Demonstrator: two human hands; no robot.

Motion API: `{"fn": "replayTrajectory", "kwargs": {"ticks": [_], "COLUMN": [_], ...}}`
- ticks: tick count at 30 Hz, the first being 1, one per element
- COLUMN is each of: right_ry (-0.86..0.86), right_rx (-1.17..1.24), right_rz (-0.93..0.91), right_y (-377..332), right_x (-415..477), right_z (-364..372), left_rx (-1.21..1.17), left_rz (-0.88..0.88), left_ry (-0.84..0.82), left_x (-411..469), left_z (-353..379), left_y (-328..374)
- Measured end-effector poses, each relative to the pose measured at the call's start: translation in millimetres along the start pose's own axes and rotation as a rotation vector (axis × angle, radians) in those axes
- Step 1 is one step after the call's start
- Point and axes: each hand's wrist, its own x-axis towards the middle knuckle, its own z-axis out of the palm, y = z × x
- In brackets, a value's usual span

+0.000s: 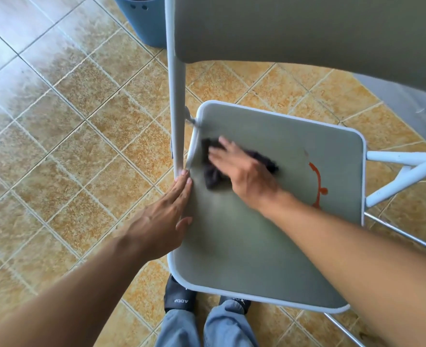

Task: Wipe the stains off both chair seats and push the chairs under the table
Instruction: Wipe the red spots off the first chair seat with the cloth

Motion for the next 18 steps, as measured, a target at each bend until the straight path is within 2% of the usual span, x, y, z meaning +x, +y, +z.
{"fn": "replayTrajectory", "kwargs": {"ticks": [3,7,12,16,18], "right_ry": [0.007,0.040,0.120,-0.004,-0.074], "right_rx": [-0.001,0.019,0.120,0.056,0.024], "right_rz": [0.274,0.302,0.249,0.051,-0.065], "right_y": [11.6,15.8,-17.3,-52.5,-49.8], "right_x": [69.7,77.9,-62.0,-189.0,-223.7], "right_z": [-16.2,-13.5,6.9,5.2,-4.7], "left_rx": [0.062,0.132,0.166,0.158,0.146], "left_rz": [-0.016,-0.028,-0.071,-0.047,-0.033], "left_ry": [-0.002,-0.005,0.133,0.113,0.096], "left_x": [1.3,6.9,31.1,57.2,66.2], "left_z": [-1.4,-4.2,-1.3,3.5,6.3], "left_y": [8.3,20.0,32.1,54.1,66.6]}}
